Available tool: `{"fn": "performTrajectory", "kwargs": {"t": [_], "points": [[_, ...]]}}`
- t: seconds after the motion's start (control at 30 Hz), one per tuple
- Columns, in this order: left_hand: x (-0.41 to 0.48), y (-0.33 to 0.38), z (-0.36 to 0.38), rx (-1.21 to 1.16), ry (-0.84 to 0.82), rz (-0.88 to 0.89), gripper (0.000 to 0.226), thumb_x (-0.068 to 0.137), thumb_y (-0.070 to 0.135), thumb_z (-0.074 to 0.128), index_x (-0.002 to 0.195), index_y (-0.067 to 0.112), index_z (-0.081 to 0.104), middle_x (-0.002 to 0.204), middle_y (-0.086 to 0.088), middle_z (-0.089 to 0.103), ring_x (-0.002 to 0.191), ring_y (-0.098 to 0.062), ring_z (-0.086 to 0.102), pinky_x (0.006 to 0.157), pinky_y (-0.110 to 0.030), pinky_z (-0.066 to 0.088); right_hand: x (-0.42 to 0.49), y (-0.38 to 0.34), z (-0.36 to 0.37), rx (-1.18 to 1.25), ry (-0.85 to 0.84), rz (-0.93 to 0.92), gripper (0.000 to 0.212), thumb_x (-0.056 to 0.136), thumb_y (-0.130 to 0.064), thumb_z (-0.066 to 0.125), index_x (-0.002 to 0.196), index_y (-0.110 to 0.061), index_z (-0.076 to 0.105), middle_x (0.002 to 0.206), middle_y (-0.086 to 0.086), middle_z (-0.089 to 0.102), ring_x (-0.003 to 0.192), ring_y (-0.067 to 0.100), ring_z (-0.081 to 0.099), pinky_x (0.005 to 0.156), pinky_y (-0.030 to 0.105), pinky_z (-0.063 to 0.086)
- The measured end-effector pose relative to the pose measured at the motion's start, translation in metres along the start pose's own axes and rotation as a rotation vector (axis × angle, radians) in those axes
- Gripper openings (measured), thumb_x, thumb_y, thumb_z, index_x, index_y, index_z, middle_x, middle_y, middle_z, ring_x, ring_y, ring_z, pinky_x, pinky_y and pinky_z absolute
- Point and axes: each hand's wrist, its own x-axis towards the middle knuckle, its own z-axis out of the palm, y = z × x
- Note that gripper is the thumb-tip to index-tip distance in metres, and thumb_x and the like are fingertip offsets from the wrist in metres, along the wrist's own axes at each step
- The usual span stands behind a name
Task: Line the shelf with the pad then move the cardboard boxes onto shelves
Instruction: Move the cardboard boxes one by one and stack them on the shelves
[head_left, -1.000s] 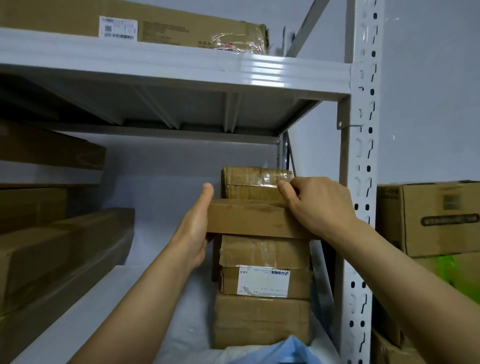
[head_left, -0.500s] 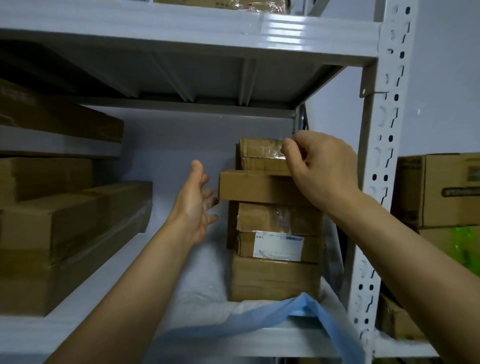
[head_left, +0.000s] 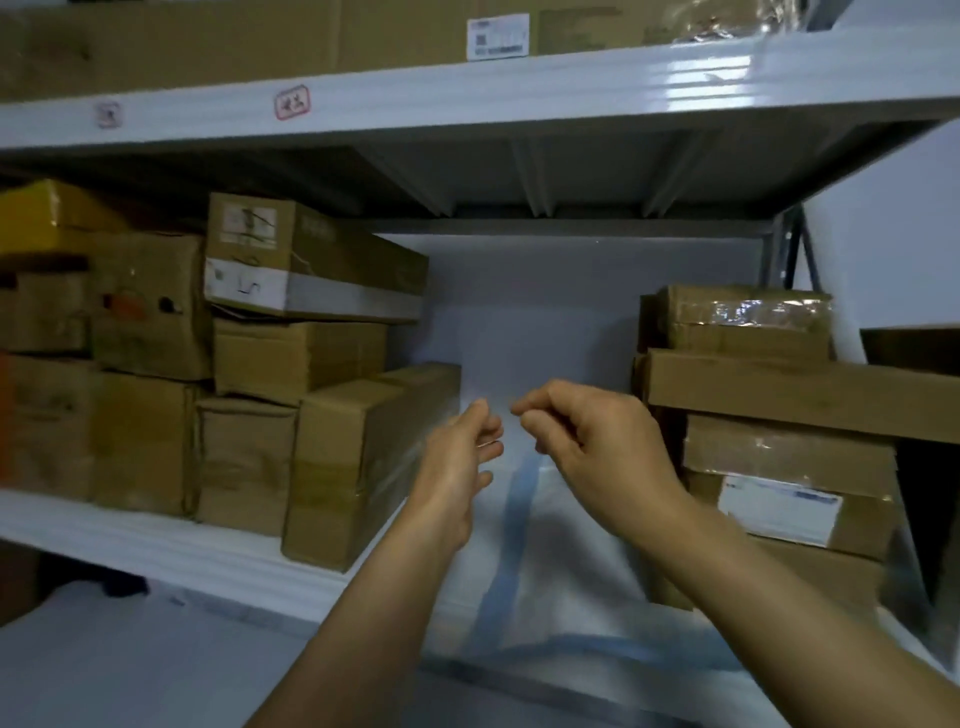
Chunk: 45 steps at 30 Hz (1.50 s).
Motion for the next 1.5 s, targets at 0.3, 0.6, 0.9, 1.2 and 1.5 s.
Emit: {"fn": "performTrajectory", "kwargs": {"t": [0.3,0.6,0.9,1.2,1.5], "points": [[0.009,0.038,-0.142,0.136,0.179,0.164,0.011,0.089,0.013,0.061,0.080,0.010,0.065,0.084,-0.013,0.064,0.080,-0.021,0.057,0.075,-0.034,0.047,0.032,-0.062,0.101,0.219,-0.034,0.369,0.034,0.089,-0.021,0.058,0.123,-0.025,0.055,0.087,-0.012,0.058,0.077,0.008,0.055,0.079,0.034,0.051],[0.056,0.062,-0.235,0.218,0.212,0.168,0.015,0.092,0.023,0.058,0.091,0.009,0.063,0.092,-0.013,0.063,0.084,-0.022,0.058,0.084,-0.040,0.048,0.054,-0.099,0.188,0.326,-0.007,0.802,0.105,0.064,-0.053,0.078,0.147,-0.028,0.019,0.141,0.004,0.034,0.123,0.025,0.045,0.095,0.042,0.046],[0.058,0.009,-0.204,0.133,0.027,-0.191,0.067,0.101,0.045,0.015,0.133,-0.003,0.050,0.132,-0.020,0.055,0.123,-0.031,0.051,0.098,-0.037,0.040,0.053,-0.109,0.237,-0.008,0.201,0.941,0.132,0.053,-0.063,0.079,0.150,-0.023,-0.002,0.152,0.007,0.022,0.129,0.029,0.040,0.097,0.049,0.045],[0.055,-0.017,-0.183,0.103,-0.059,-0.234,0.061,0.101,0.044,0.021,0.129,0.000,0.052,0.129,-0.018,0.056,0.113,-0.027,0.053,0.087,-0.032,0.038,0.044,-0.093,0.223,-0.070,0.306,0.929,0.101,0.060,-0.046,0.078,0.139,-0.022,0.021,0.117,0.002,0.057,0.100,0.024,0.061,0.077,0.037,0.051],[0.040,-0.034,-0.186,0.030,-0.292,-0.492,0.051,0.101,0.038,0.035,0.129,-0.001,0.054,0.128,-0.023,0.060,0.120,-0.037,0.055,0.087,-0.037,0.049,0.007,-0.129,0.175,-0.152,0.420,0.967,0.073,0.058,-0.045,0.079,0.113,-0.025,0.035,0.086,-0.008,0.045,0.076,0.017,0.047,0.070,0.034,0.045]]}}
